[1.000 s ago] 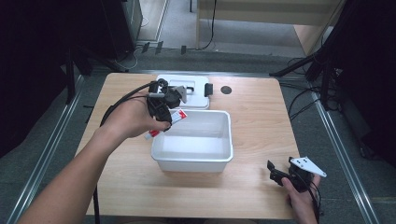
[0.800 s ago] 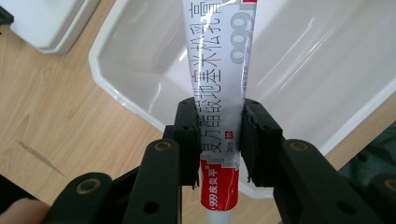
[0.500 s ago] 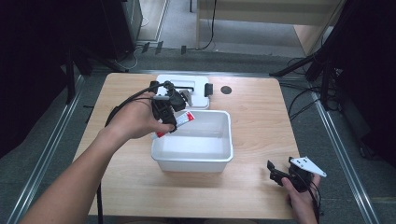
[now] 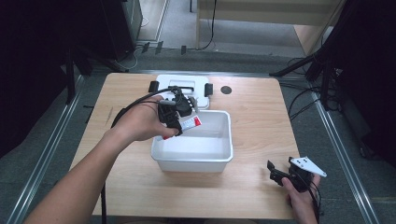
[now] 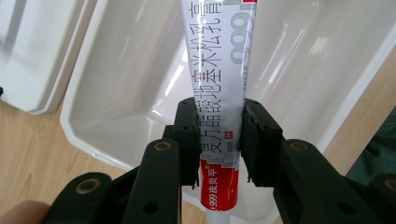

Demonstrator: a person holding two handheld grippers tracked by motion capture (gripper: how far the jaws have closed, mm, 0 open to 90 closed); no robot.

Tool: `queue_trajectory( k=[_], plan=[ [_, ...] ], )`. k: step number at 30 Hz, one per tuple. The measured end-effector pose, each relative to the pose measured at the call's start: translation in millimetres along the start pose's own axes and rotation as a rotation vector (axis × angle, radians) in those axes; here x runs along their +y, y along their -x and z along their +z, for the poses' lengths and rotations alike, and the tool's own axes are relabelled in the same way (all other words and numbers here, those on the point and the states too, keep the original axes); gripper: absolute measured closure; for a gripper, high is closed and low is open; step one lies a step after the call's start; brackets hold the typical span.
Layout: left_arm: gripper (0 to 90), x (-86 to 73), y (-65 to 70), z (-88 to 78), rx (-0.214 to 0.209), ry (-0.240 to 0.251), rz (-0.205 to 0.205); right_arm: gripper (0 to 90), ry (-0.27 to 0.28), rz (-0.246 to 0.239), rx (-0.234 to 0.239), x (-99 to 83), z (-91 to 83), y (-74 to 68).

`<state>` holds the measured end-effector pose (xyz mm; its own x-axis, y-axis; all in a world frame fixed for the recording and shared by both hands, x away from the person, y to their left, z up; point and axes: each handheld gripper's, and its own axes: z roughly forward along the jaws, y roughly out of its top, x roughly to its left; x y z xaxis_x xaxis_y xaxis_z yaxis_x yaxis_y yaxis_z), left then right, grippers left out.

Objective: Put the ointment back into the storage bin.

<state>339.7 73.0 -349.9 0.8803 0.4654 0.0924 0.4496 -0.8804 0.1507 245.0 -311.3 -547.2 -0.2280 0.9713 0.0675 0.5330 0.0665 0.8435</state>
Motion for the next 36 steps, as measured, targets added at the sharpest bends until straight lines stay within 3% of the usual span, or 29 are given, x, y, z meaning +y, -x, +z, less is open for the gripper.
queue_trajectory(
  k=[17,36],
  plan=[
    [70.4,-0.8,4.3,18.7,-0.018,-0.013,0.041,13.5,-0.002,-0.002,0.001,0.0,0.0,0.0],
    [70.4,-6.2,4.1,38.0,-0.038,-0.026,0.049,13.5,-0.003,-0.002,0.002,0.1,0.2,-0.1]
  ],
)
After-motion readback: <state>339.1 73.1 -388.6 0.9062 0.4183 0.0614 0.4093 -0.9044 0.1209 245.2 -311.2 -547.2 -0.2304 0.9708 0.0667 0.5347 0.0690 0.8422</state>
